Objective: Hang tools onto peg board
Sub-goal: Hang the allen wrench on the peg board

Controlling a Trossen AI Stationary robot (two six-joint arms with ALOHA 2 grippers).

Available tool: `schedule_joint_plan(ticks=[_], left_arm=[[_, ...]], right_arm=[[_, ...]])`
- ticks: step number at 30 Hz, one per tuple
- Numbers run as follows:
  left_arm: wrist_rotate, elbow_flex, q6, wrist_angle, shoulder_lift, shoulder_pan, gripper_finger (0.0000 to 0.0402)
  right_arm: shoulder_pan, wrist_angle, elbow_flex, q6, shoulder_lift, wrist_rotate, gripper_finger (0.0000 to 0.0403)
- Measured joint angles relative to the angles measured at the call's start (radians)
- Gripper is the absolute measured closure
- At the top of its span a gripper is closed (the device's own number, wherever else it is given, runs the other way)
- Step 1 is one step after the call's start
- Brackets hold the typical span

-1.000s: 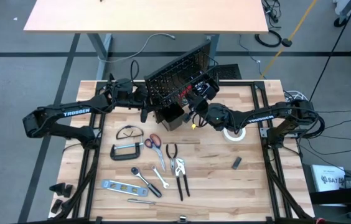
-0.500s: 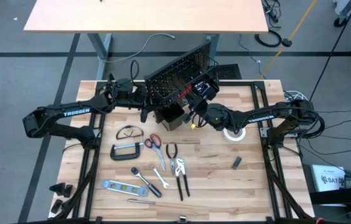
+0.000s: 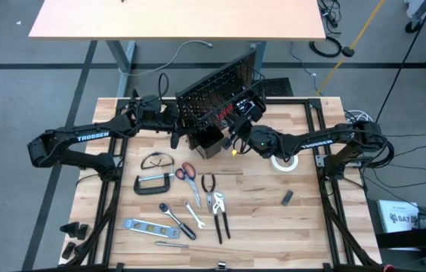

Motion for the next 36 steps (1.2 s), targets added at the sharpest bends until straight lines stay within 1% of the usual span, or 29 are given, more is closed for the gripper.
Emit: schedule_joint_plan(ticks=[4, 8, 16, 24, 36], left_arm=[[0.0, 0.0, 0.0, 0.0, 0.0, 0.0, 0.0279], [0.0, 0.0, 0.0, 0.0, 0.0, 0.0, 0.0279], [0.0, 0.0, 0.0, -0.001, 0.0, 0.0, 0.0279], [0.0, 0.0, 0.0, -0.001, 0.0, 0.0, 0.0279], [0.0, 0.0, -0.002, -0.001, 0.0, 0.0, 0.0279]], right_arm=[[0.0, 0.0, 0.0, 0.0, 0.0, -0.002, 0.0344], [0.0, 0.0, 0.0, 0.01, 0.001, -0.003, 0.0336], [0.0, -0.008, 0.0, 0.07, 0.001, -0.002, 0.0335], [-0.002, -0.006, 0.0, 0.196, 0.0, 0.004, 0.0335], [-0.002, 0.045, 0.0, 0.222, 0.001, 0.004, 0.0335]])
